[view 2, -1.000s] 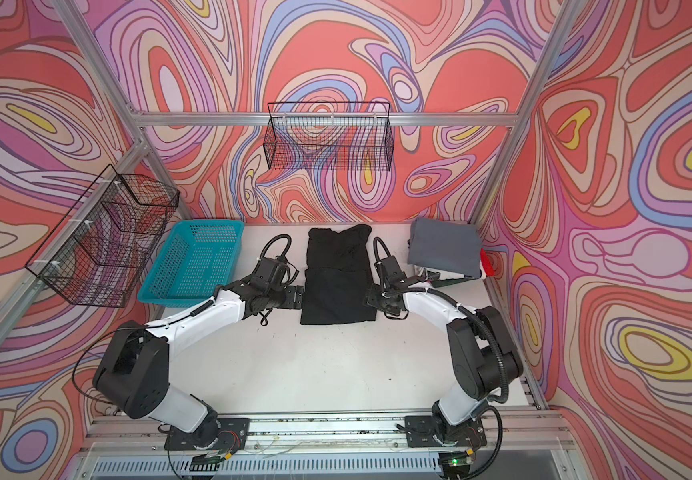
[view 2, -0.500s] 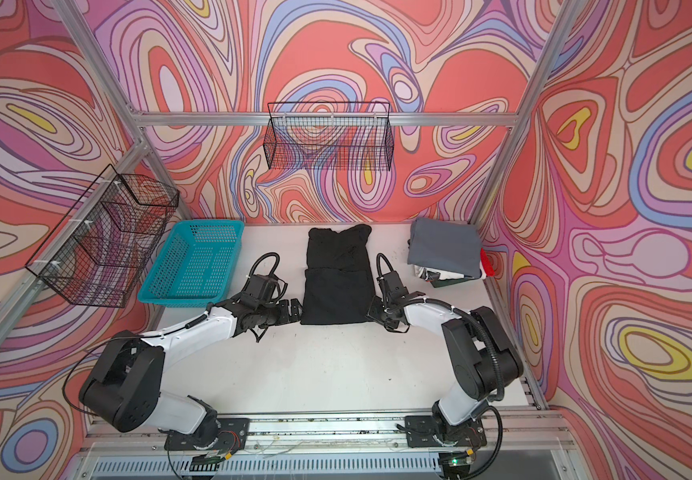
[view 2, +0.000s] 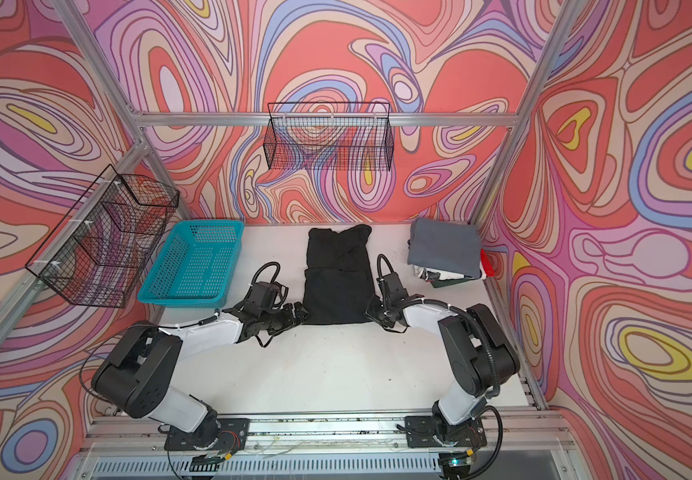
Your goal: Fold and stack the t-shirts
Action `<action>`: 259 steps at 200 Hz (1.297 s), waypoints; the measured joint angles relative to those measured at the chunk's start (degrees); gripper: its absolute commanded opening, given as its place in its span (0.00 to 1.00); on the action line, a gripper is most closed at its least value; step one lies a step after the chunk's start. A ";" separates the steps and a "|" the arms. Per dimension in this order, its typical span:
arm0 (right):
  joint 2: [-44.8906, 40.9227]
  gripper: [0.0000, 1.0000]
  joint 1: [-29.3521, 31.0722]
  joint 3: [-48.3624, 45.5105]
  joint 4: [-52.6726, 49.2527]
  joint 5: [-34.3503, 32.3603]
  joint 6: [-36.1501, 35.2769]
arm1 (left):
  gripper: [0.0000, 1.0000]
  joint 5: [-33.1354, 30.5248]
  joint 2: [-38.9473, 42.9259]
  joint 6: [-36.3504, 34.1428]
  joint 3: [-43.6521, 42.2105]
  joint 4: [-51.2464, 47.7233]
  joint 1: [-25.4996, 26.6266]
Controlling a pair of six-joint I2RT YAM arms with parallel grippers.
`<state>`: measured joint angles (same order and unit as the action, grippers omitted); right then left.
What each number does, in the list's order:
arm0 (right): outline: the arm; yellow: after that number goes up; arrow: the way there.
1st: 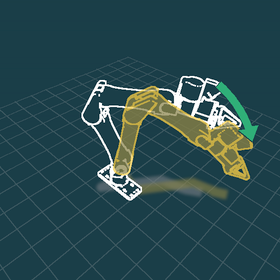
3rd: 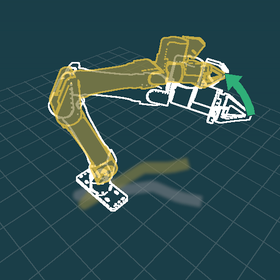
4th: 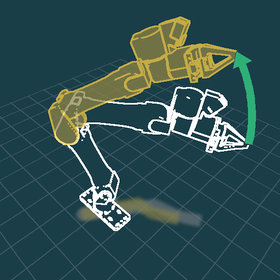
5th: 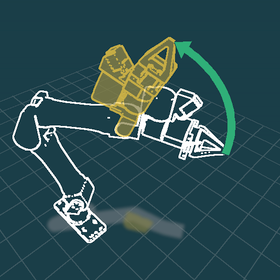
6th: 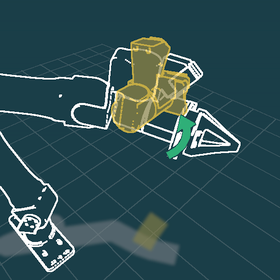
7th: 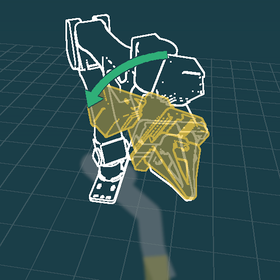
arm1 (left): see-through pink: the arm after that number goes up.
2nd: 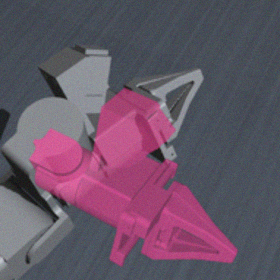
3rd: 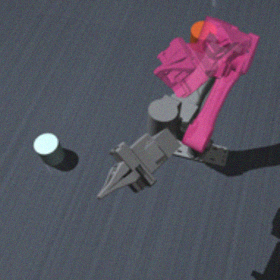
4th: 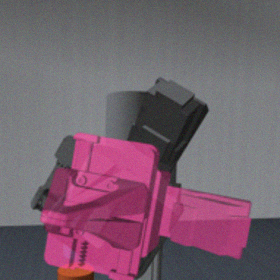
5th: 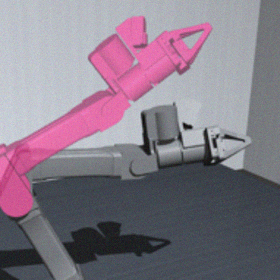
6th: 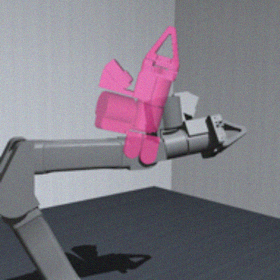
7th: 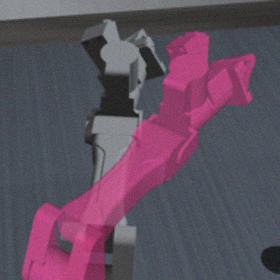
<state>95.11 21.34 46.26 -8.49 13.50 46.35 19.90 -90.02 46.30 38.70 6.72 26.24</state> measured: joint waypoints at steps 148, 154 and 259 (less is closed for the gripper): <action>0.24 0.00 -0.31 -3.87 7.30 2.95 3.17 | 0.21 3.96 -7.82 6.84 -2.10 15.32 -0.09; 0.24 0.00 -0.31 -3.89 7.32 2.95 3.15 | 0.19 4.02 -7.96 6.86 -2.10 15.32 -0.09; -4.61 0.00 -0.26 -5.73 4.17 1.92 2.60 | 0.00 3.76 -7.26 2.27 2.95 2.05 -0.04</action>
<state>90.50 21.08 40.53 -4.32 15.42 48.95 23.66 -97.27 48.58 41.65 8.78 26.20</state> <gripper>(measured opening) 0.069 0.048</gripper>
